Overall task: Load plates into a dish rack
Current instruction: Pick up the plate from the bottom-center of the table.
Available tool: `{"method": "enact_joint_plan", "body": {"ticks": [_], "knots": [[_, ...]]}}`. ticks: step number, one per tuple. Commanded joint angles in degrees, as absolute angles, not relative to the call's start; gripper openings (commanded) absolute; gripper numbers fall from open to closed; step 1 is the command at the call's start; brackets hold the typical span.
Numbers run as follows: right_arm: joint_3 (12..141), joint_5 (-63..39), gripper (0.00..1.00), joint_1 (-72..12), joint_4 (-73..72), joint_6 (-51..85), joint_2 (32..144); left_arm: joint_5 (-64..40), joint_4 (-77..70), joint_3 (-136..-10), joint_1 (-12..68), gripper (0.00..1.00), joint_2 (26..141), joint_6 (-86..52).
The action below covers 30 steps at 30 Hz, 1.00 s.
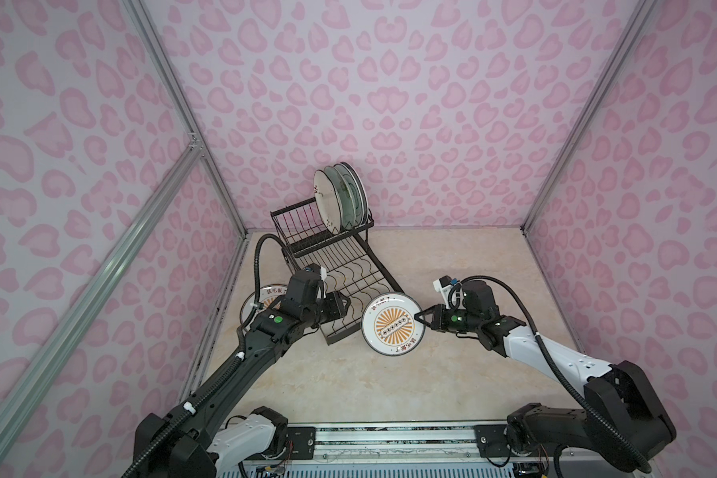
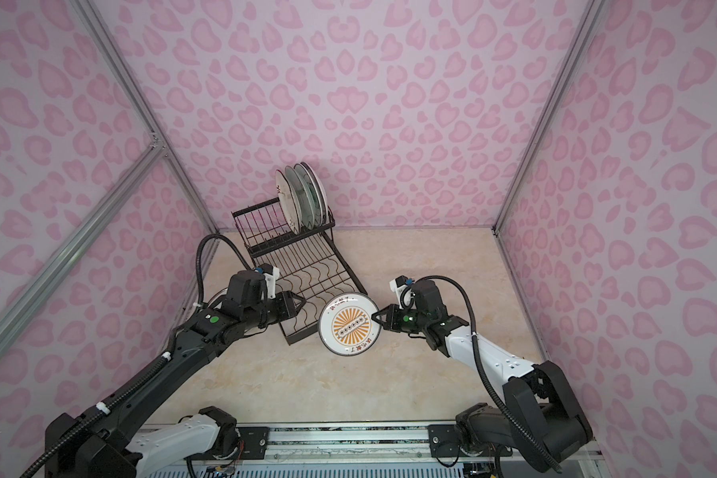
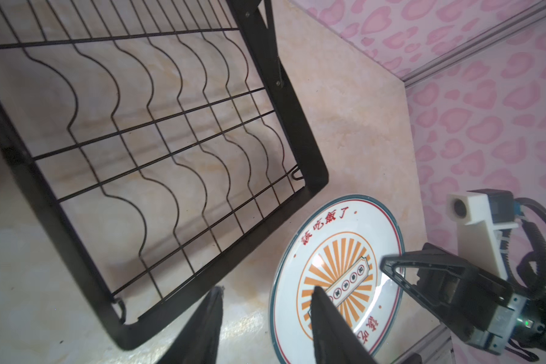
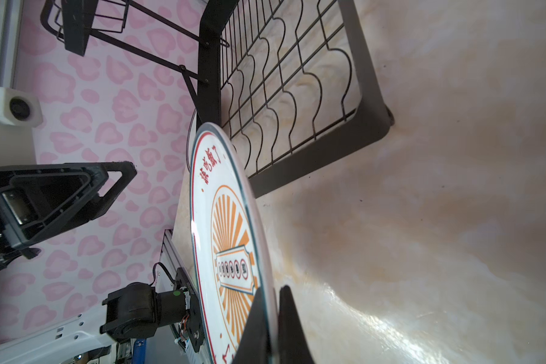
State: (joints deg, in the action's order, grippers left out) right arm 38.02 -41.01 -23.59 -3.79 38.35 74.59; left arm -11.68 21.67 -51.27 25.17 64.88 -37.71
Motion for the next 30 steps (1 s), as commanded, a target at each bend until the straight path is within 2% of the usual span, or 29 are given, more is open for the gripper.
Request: {"method": "enact_joint_plan", "body": {"ticks": [1, 11, 30], "knots": [[39.88, -43.02, 0.00, -22.51, -4.98, 37.01, 75.16, -17.28, 17.00, -51.87, 24.23, 0.48, 66.63, -34.46], [46.53, -45.07, 0.00, -21.53, -11.13, 37.91, 81.69, -24.43, 8.06, -47.75, 23.20, 0.48, 67.59, -37.32], [49.61, -46.59, 0.00, -25.17, -22.65, 44.36, 85.40, -24.74, 4.40, -45.70, 23.13, 0.46, 66.43, -39.19]]}}
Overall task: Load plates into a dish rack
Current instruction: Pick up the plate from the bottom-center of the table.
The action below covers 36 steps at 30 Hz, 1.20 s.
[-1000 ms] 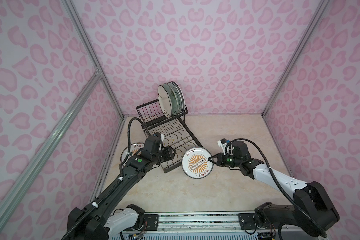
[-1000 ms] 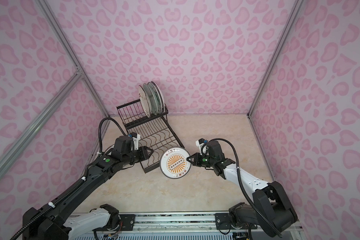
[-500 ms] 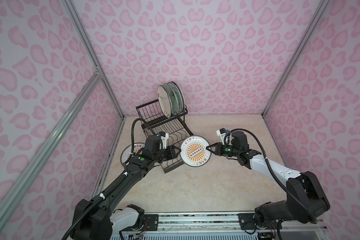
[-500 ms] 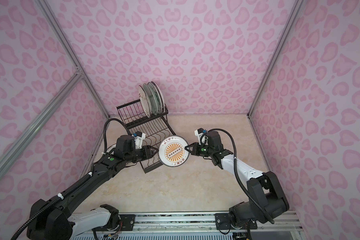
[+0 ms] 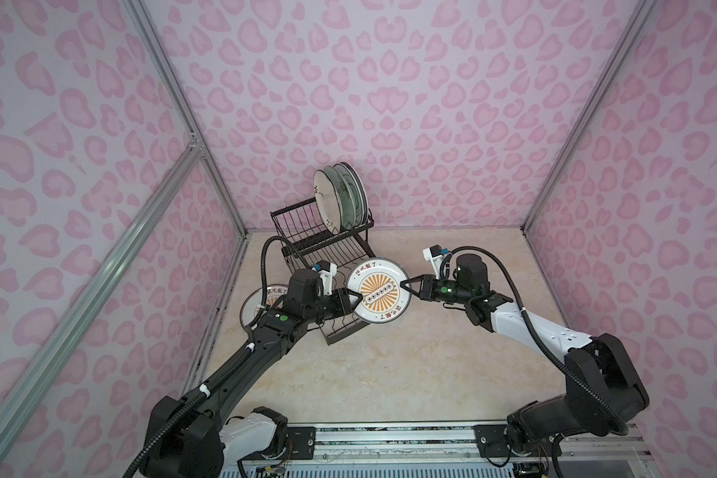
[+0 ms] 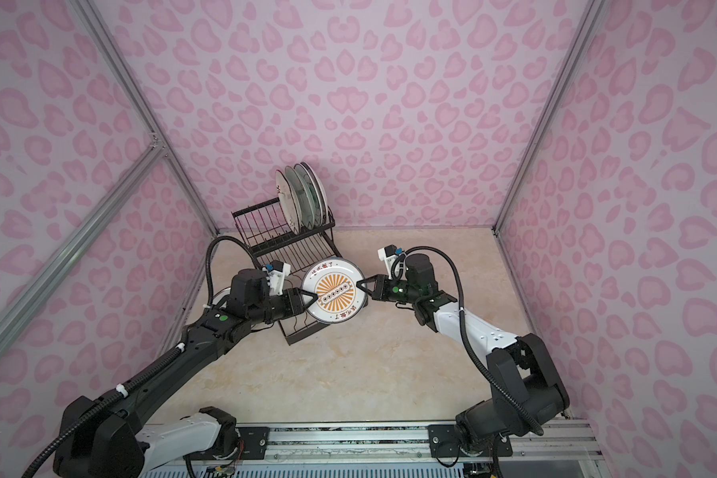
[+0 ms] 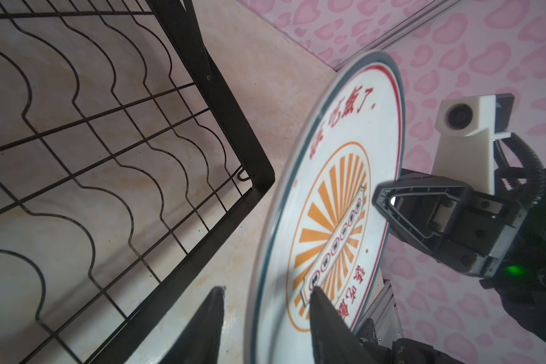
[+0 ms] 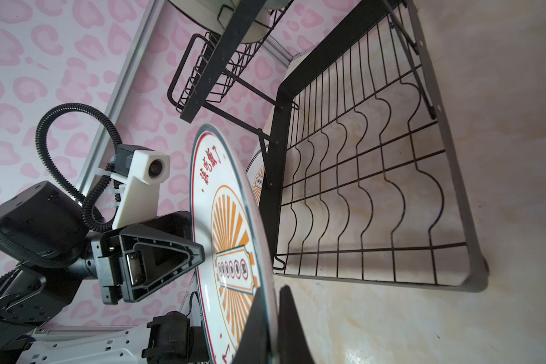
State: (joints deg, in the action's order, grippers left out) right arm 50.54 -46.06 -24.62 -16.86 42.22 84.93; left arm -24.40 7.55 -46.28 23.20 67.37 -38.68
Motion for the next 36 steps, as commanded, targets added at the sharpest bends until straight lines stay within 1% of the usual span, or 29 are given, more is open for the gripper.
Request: {"method": "enact_joint_plan", "body": {"ticks": [1, 6, 11, 13, 14, 17, 19, 28, 31, 36], "knots": [[48.97, -46.57, 0.00, -25.31, -24.29, 45.40, 85.58, -24.78, 4.10, -45.43, 23.16, 0.46, 66.04, -39.36], [46.63, -46.16, 0.00, -25.86, -30.55, 49.42, 87.14, -24.72, 4.22, -45.26, 23.14, 0.42, 65.05, -39.38], [46.01, -46.05, 0.00, -26.55, -32.95, 50.89, 88.00, -24.91, 4.24, -45.25, 23.12, 0.37, 64.69, -39.37], [46.14, -46.29, 0.00, -26.75, -33.88, 51.56, 88.32, -25.18, 4.23, -45.39, 23.12, 0.37, 64.78, -39.37], [46.24, -46.31, 0.00, -26.94, -34.09, 51.67, 88.37, -25.28, 4.23, -45.41, 23.12, 0.33, 64.78, -39.37], [46.22, -46.22, 0.00, -27.14, -34.28, 51.76, 88.68, -25.15, 4.23, -45.48, 23.12, 0.27, 64.64, -39.42], [46.04, -46.21, 0.00, -27.11, -34.76, 52.09, 88.76, -25.03, 4.52, -45.61, 23.12, 0.20, 64.61, -39.45], [45.53, -46.85, 0.00, -27.11, -37.01, 53.34, 88.62, -24.79, 4.83, -45.81, 23.14, 0.04, 64.71, -39.55], [45.25, -47.75, 0.00, -27.07, -39.89, 55.28, 89.15, -24.37, 4.67, -45.85, 23.12, 0.03, 64.78, -39.65], [44.98, -47.82, 0.10, -26.95, -41.81, 56.59, 89.64, -24.31, 4.27, -45.70, 23.17, 0.03, 64.40, -39.51]]}}
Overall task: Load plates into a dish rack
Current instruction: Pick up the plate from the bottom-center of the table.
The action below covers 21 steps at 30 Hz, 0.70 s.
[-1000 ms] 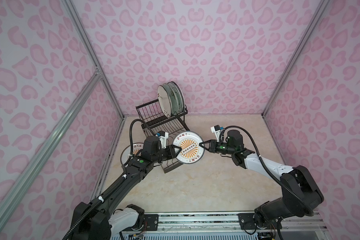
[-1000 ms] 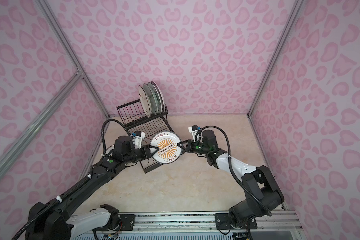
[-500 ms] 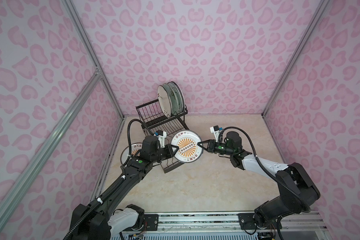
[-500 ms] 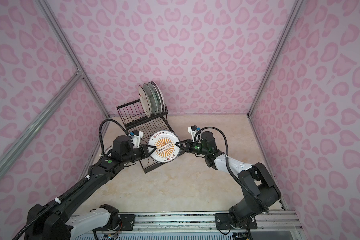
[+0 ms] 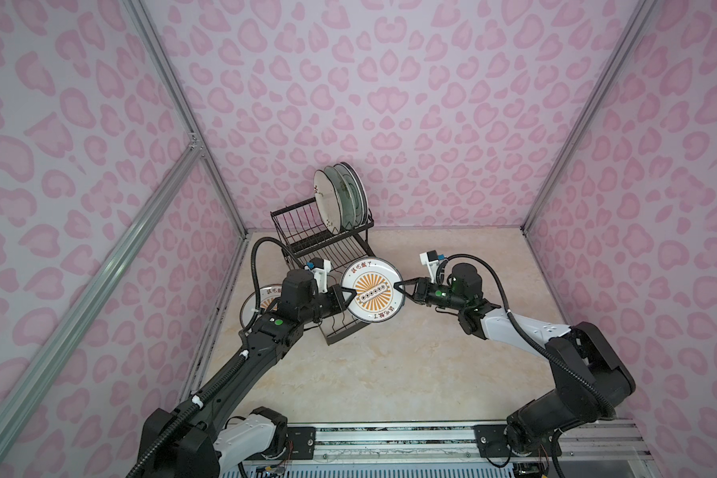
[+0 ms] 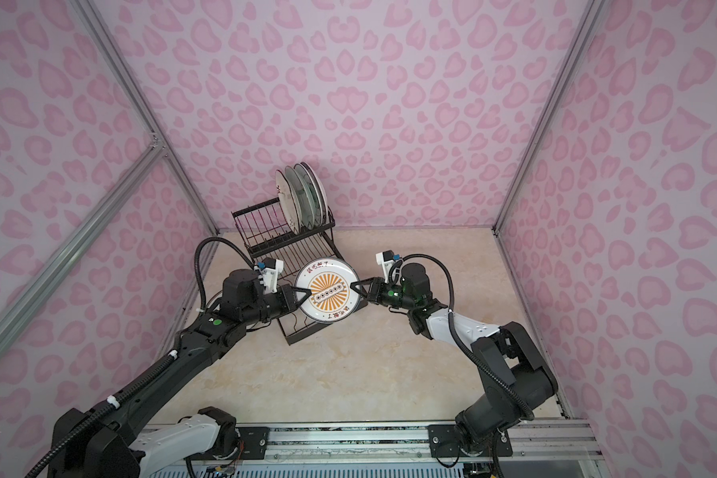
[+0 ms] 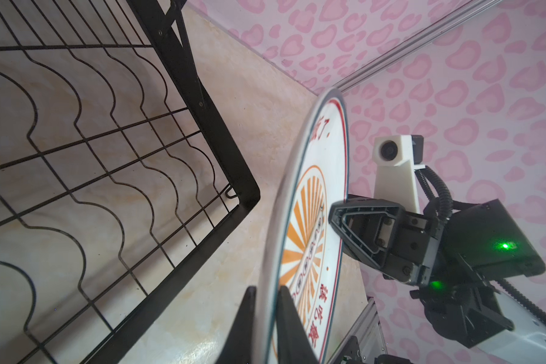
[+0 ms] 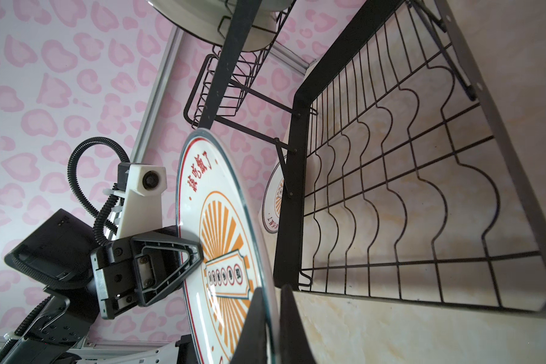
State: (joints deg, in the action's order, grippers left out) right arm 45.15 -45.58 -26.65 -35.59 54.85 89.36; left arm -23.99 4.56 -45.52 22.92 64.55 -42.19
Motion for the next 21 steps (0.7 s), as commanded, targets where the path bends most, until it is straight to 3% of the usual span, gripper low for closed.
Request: {"method": "enact_joint_plan", "body": {"ticks": [1, 12, 21], "knots": [[44.90, -47.79, 0.13, -26.93, -42.05, 56.73, 89.60, -24.35, 4.20, -45.64, 23.12, 0.03, 64.09, -39.38], [44.47, -47.60, 0.36, -27.63, -42.83, 57.43, 88.92, -23.51, 2.52, -45.04, 23.05, 0.03, 60.96, -39.59], [43.27, -47.46, 0.39, -29.49, -49.20, 60.85, 90.58, -23.46, 0.57, -44.38, 22.59, 0.03, 59.51, -40.52]]}}
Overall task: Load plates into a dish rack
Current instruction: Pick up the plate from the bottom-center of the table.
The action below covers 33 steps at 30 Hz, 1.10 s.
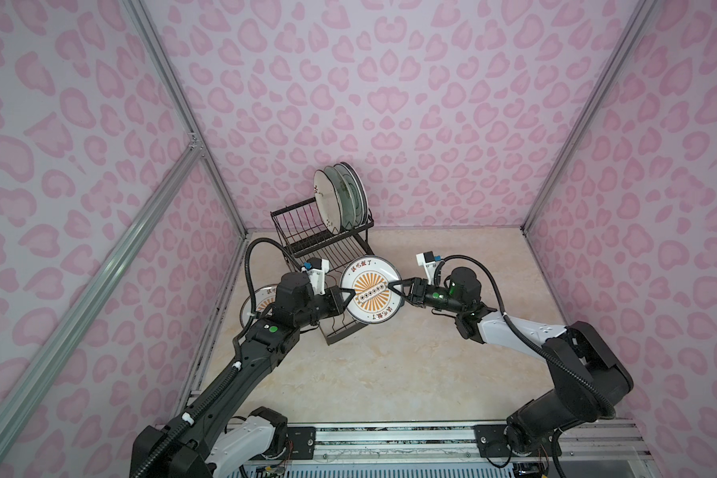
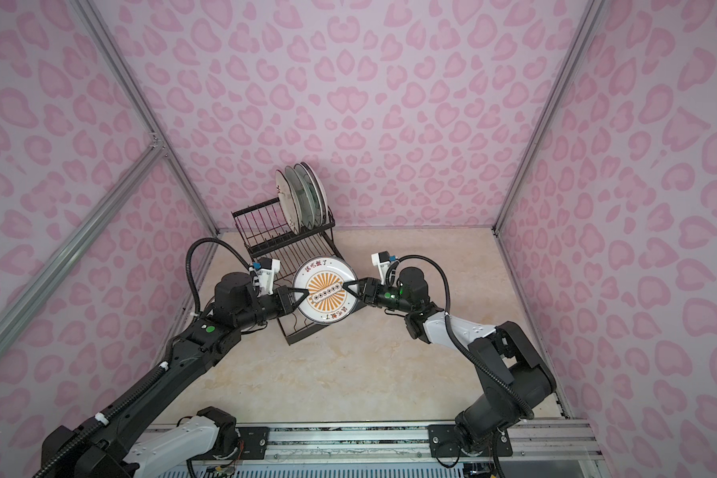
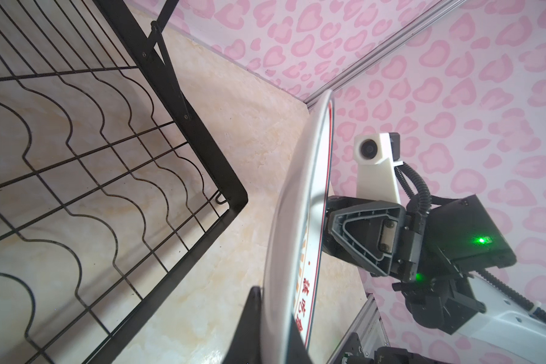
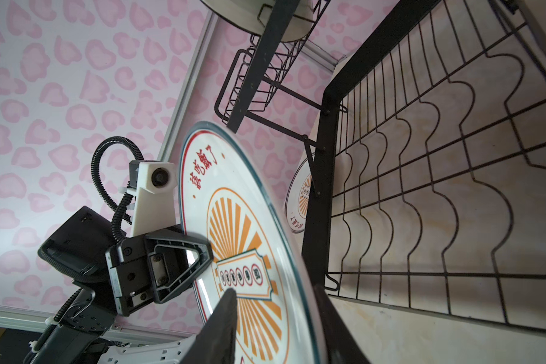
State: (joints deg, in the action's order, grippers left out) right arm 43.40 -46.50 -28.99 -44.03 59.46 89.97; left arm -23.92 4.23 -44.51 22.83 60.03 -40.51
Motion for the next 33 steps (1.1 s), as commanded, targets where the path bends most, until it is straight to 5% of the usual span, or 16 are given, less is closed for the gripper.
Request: {"method": "enact_joint_plan", "body": {"ticks": [1, 17, 25, 33], "knots": [[43.52, -47.47, 0.38, -29.83, -49.13, 60.82, 90.75, -23.50, 0.46, -44.38, 22.55, 0.03, 59.42, -40.60], [45.87, -48.58, 0.36, -31.80, -52.28, 62.83, 93.82, -24.87, -1.32, -43.95, 22.08, 0.03, 61.00, -41.40], [46.33, -49.10, 0.10, -31.73, -51.35, 62.34, 93.48, -24.64, -0.42, -43.77, 21.97, 0.03, 60.95, -41.38], [46.65, -48.85, 0.00, -31.65, -49.92, 61.59, 92.81, -24.16, 1.81, -44.53, 21.85, 0.10, 60.91, -41.05]]}}
